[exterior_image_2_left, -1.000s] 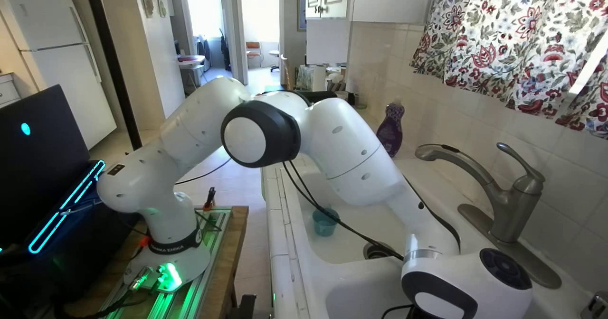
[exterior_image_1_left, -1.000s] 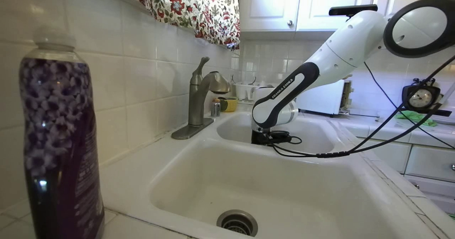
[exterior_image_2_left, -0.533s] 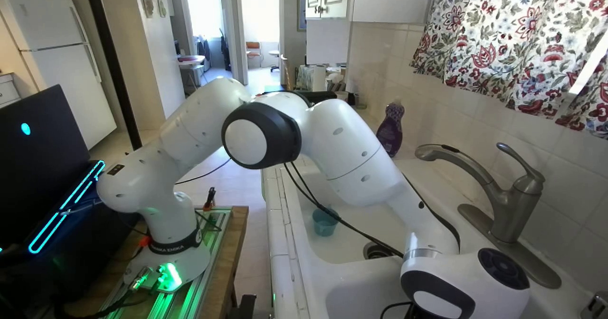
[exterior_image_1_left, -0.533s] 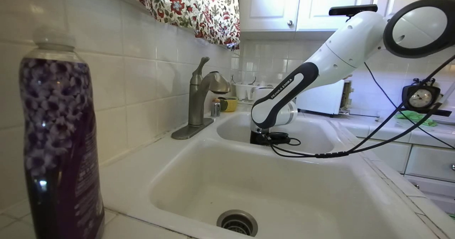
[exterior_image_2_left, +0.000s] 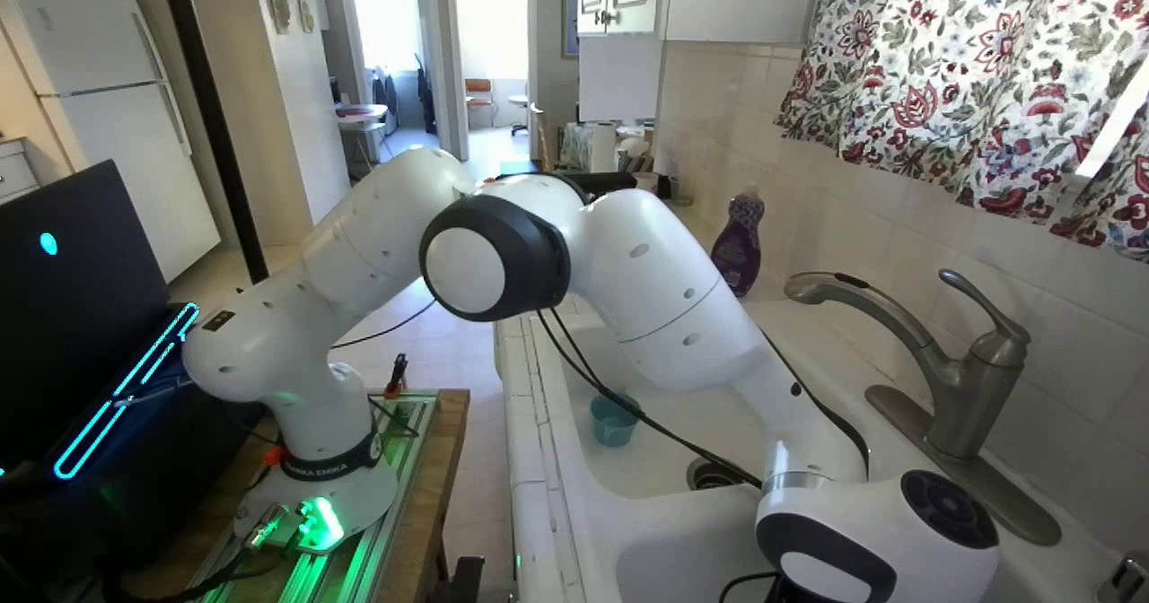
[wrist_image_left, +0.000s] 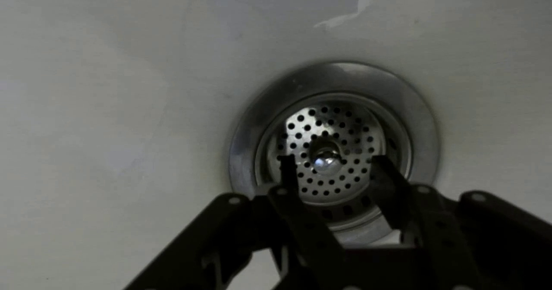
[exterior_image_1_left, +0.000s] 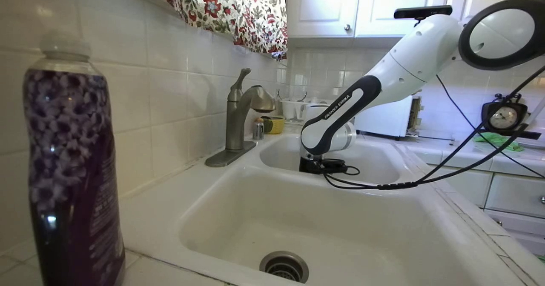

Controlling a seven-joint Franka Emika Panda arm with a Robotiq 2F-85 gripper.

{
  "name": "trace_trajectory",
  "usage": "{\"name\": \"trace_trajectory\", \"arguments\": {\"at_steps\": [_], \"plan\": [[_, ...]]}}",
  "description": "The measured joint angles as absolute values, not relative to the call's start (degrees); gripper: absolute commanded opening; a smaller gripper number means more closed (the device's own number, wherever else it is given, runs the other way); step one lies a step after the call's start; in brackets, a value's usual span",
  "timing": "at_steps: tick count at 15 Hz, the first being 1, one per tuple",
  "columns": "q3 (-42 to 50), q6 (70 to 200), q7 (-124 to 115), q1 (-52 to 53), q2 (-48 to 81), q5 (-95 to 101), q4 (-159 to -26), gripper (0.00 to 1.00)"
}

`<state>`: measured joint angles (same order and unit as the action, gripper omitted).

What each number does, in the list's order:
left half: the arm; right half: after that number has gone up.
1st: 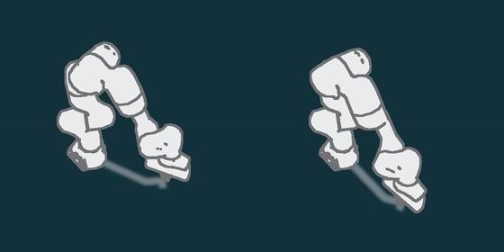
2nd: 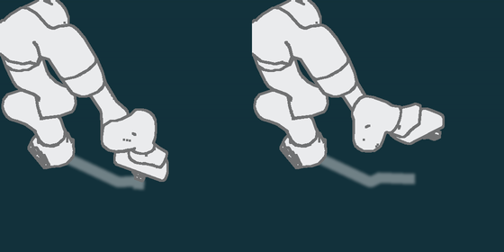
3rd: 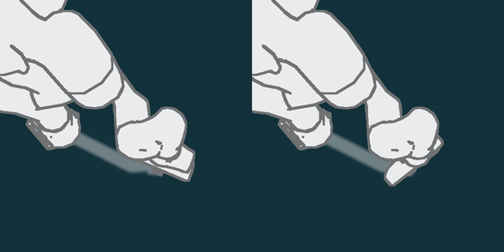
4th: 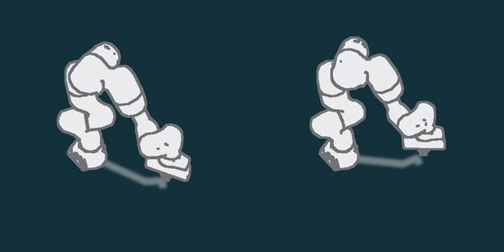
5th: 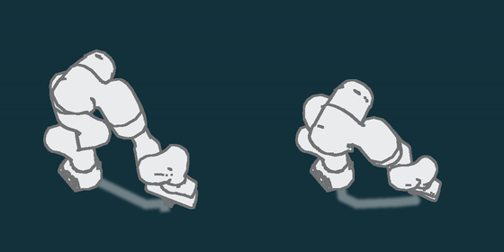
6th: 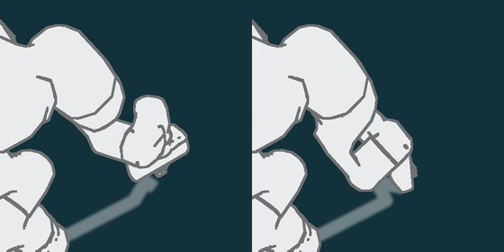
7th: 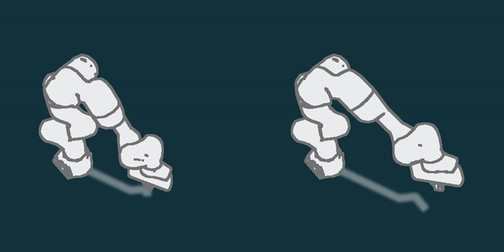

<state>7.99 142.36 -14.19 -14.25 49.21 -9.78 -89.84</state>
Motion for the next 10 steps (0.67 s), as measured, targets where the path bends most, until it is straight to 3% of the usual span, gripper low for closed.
{"name": "trace_trajectory", "arguments": {"at_steps": [6,10], "plan": [[7.98,143.97,-14.19,-14.3,50.18,-9.78,-89.81,0.41],[7.92,144.38,-14.19,-14.29,50.65,-9.78,-89.8,0.05]]}}
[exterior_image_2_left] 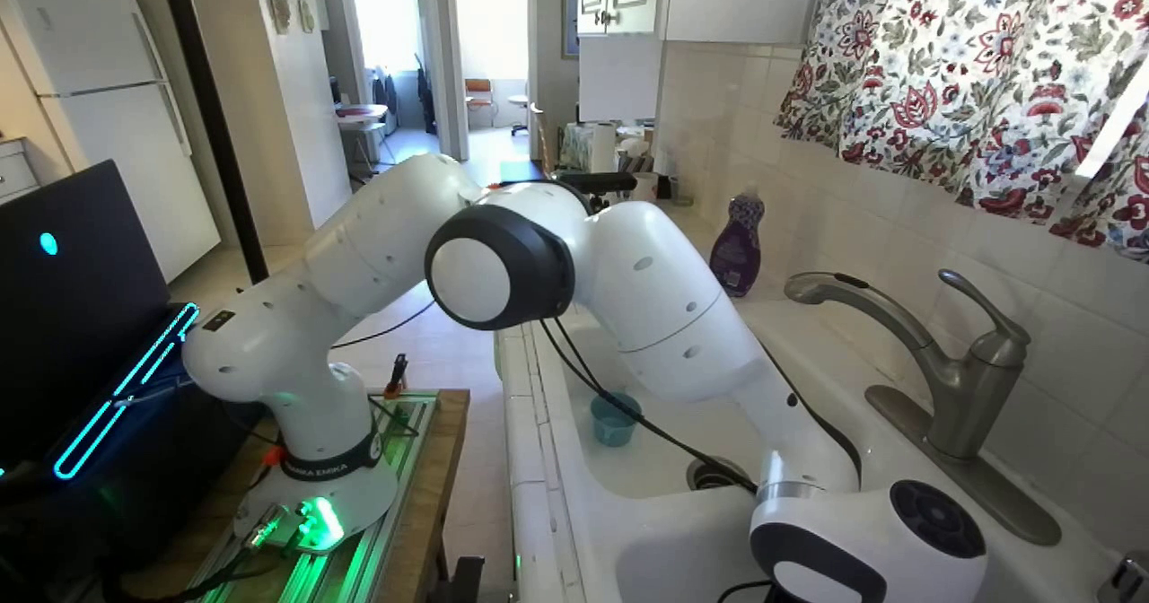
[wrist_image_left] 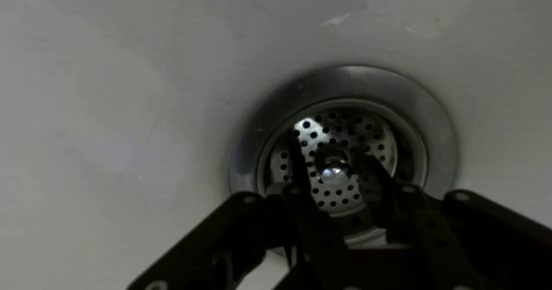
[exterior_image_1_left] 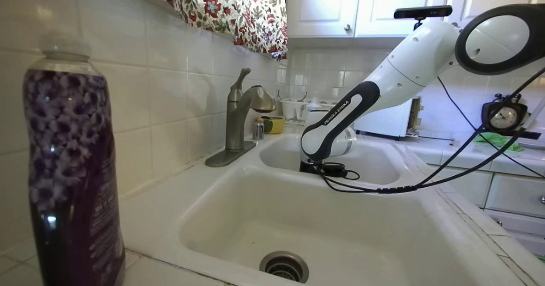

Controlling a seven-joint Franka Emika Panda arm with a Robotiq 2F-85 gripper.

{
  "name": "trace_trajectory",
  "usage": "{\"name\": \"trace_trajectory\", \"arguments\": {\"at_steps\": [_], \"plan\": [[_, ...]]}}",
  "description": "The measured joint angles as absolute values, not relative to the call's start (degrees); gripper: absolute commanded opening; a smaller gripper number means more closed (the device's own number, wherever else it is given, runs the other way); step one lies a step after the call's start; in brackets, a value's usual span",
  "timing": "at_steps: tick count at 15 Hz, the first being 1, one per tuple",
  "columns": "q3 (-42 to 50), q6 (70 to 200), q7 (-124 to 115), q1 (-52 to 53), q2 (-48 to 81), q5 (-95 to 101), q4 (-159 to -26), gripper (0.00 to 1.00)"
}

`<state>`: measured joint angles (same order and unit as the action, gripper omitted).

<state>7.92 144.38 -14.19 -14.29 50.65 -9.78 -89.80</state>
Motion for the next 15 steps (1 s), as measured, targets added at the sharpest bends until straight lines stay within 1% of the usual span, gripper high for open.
{"name": "trace_trajectory", "arguments": {"at_steps": [1,3,15], "plan": [[7.91,144.47,-14.19,-14.29,50.68,-9.78,-89.8,0.01],[7.86,144.67,-14.19,-14.28,50.69,-9.78,-89.79,0.05],[8.56,143.34,-14.19,-13.63,48.89,-9.77,-89.75,0.05]]}}
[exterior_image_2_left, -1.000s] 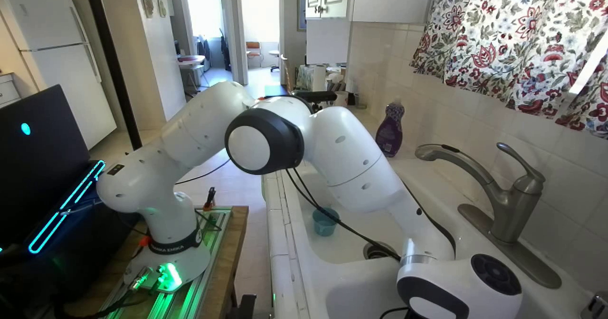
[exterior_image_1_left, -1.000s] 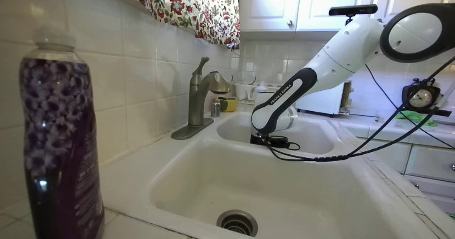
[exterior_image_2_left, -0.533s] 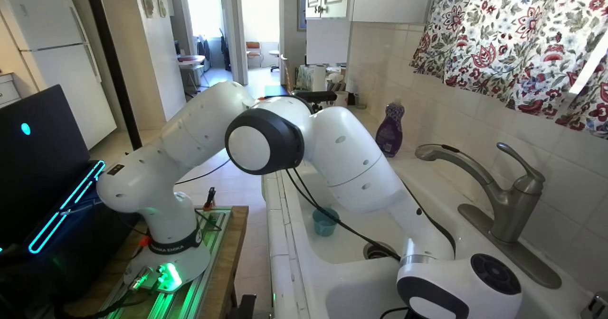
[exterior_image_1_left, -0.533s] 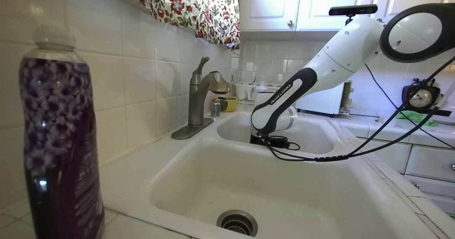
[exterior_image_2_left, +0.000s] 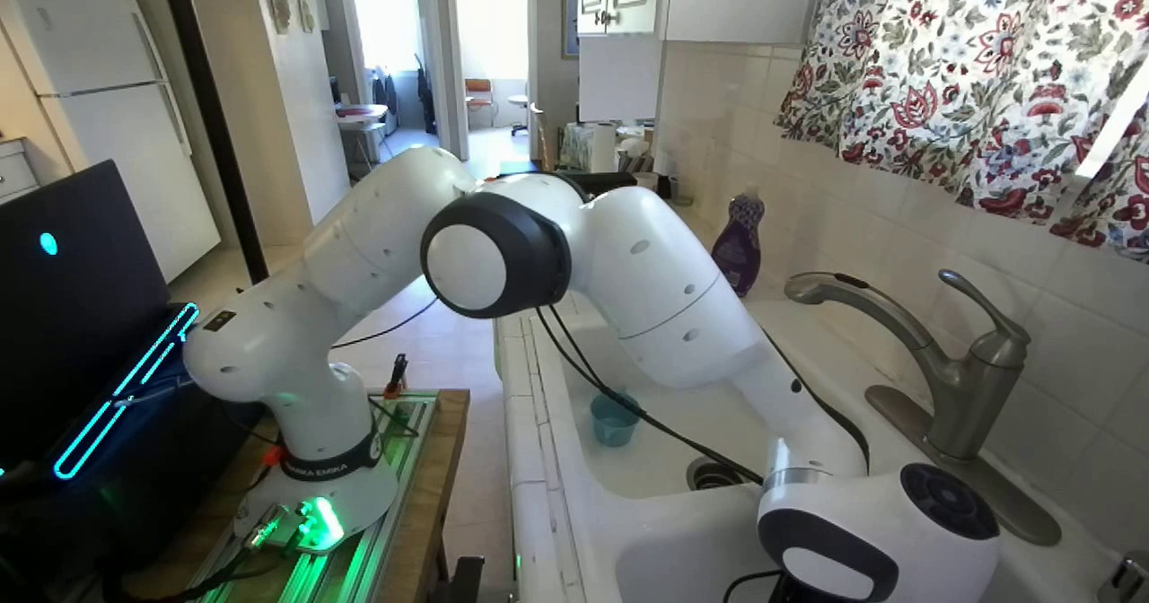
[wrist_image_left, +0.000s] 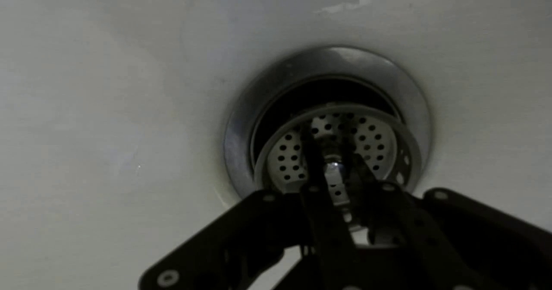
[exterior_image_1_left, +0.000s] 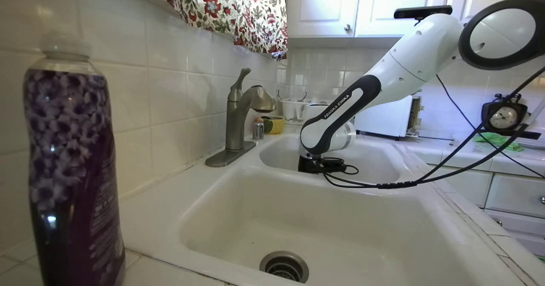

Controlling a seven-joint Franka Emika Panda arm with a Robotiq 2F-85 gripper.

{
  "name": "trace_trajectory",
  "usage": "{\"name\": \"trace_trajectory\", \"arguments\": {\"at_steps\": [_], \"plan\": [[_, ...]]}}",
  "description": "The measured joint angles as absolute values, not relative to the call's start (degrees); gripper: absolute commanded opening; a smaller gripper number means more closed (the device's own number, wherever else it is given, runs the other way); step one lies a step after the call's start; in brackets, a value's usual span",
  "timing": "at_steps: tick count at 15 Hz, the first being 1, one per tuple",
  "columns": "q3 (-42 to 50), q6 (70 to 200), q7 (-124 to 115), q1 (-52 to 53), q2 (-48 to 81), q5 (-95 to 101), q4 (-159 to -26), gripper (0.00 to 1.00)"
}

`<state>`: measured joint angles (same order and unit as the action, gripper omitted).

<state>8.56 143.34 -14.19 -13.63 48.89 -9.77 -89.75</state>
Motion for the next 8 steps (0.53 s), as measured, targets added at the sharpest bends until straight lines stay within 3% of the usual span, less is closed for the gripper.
{"name": "trace_trajectory", "arguments": {"at_steps": [8], "plan": [[10.14,143.11,-14.35,-12.66,44.39,-9.73,-89.51,0.05]]}}
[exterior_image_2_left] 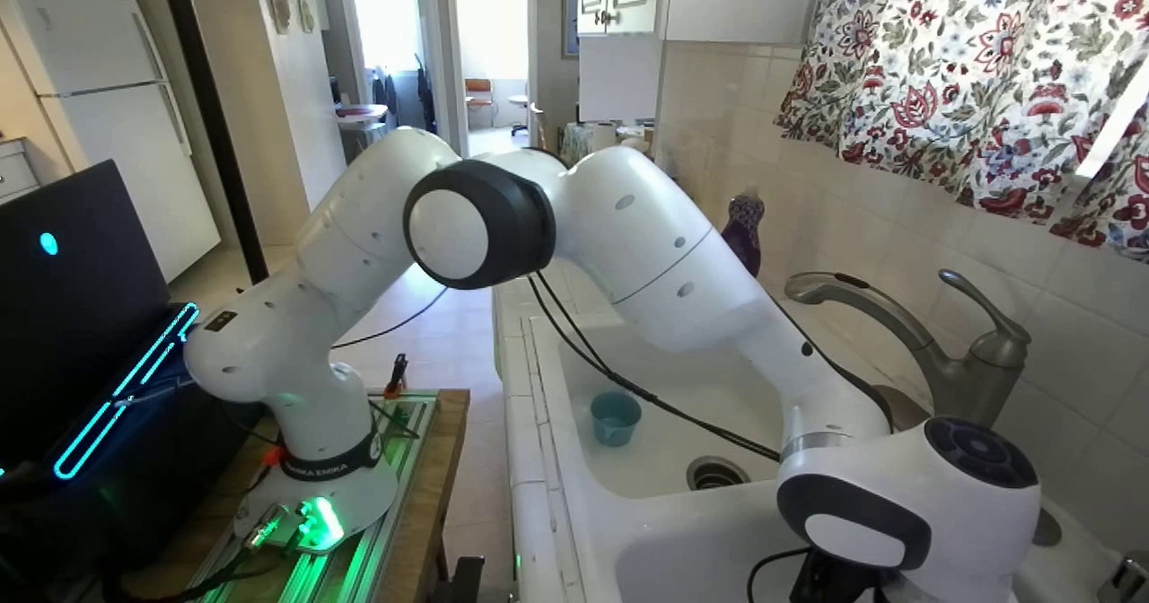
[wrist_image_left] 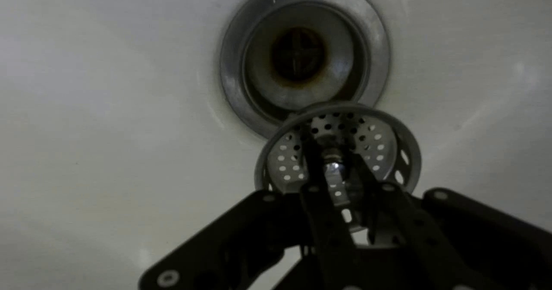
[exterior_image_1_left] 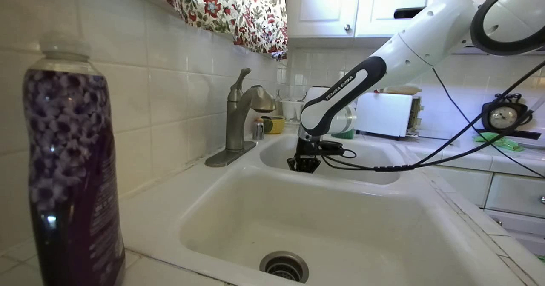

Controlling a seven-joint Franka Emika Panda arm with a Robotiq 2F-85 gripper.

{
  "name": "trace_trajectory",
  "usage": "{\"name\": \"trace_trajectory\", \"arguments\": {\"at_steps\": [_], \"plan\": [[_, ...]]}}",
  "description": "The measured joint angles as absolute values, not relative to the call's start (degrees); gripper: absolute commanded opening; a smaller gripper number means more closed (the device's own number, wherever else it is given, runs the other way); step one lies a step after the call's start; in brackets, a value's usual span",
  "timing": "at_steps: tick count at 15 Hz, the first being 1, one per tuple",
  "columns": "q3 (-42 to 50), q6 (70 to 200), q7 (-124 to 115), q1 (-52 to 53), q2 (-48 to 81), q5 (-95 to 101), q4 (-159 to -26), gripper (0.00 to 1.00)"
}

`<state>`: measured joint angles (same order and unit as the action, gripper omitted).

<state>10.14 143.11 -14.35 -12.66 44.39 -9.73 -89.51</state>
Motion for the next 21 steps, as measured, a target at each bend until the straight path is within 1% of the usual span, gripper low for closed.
{"name": "trace_trajectory", "arguments": {"at_steps": [6,20,21], "plan": [[11.98,143.13,-17.74,-12.49,45.55,-9.68,-85.69,0.05],[14.99,143.1,-22.65,-14.33,58.96,-9.68,-69.29,0.05],[15.04,143.08,-22.84,-14.37,59.6,-9.67,-68.51,0.44]]}}
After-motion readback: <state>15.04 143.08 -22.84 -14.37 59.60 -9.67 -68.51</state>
